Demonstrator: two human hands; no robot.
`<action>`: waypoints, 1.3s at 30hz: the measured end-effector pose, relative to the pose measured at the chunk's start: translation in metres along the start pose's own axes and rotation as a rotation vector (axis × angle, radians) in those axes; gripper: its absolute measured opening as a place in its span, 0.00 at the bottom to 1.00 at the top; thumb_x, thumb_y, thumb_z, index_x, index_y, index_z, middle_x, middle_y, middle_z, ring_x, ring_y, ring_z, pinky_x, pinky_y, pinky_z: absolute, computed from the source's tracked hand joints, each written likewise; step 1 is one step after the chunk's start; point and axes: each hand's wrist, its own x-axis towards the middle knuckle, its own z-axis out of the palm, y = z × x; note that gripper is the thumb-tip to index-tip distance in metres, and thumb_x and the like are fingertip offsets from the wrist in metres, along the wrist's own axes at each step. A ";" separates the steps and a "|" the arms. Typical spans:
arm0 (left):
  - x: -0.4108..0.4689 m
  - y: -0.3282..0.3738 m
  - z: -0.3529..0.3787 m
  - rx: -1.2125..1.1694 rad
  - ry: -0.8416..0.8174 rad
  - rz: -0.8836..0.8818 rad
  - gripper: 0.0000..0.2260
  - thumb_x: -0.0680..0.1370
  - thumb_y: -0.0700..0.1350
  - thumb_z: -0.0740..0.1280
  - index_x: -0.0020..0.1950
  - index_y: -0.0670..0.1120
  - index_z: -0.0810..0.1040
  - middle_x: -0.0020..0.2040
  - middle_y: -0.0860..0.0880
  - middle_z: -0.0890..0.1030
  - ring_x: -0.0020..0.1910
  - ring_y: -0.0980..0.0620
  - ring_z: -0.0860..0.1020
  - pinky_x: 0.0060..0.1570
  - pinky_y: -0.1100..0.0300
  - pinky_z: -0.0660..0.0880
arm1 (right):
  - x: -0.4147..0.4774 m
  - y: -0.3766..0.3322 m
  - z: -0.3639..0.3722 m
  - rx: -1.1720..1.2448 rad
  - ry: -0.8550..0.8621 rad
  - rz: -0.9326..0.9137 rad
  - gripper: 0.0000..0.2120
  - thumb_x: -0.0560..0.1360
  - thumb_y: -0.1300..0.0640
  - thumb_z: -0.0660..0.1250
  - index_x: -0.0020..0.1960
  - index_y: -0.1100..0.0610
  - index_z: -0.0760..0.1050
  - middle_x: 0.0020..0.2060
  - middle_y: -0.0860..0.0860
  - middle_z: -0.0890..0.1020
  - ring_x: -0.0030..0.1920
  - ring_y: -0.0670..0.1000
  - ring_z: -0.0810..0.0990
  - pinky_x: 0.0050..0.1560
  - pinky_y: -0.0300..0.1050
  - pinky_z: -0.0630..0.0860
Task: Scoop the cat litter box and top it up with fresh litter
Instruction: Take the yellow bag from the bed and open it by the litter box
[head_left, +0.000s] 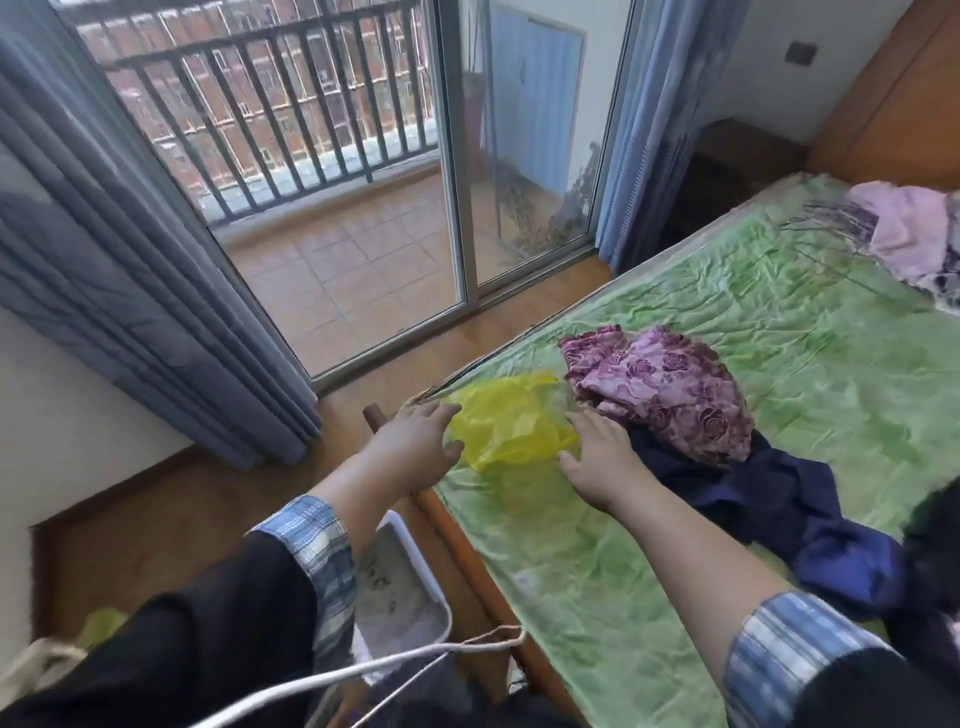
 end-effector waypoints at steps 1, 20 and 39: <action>0.010 0.000 0.004 -0.022 -0.017 -0.013 0.27 0.80 0.56 0.59 0.79 0.55 0.58 0.78 0.50 0.63 0.75 0.45 0.61 0.71 0.47 0.64 | 0.012 0.004 0.004 0.017 -0.022 0.016 0.31 0.81 0.47 0.59 0.80 0.53 0.55 0.80 0.55 0.55 0.79 0.58 0.51 0.78 0.55 0.52; 0.247 -0.059 0.097 -0.169 -0.277 -0.060 0.26 0.81 0.51 0.60 0.78 0.52 0.60 0.76 0.47 0.64 0.66 0.43 0.73 0.63 0.46 0.72 | 0.201 0.036 0.120 0.314 -0.359 0.480 0.24 0.79 0.53 0.61 0.75 0.54 0.64 0.68 0.57 0.73 0.65 0.60 0.73 0.64 0.50 0.70; 0.370 -0.095 0.181 -0.211 -0.378 -0.250 0.23 0.80 0.47 0.63 0.75 0.51 0.64 0.65 0.45 0.76 0.52 0.43 0.80 0.51 0.46 0.79 | 0.284 0.052 0.199 1.363 -0.175 1.142 0.08 0.82 0.62 0.60 0.52 0.53 0.75 0.43 0.51 0.78 0.43 0.51 0.76 0.49 0.50 0.75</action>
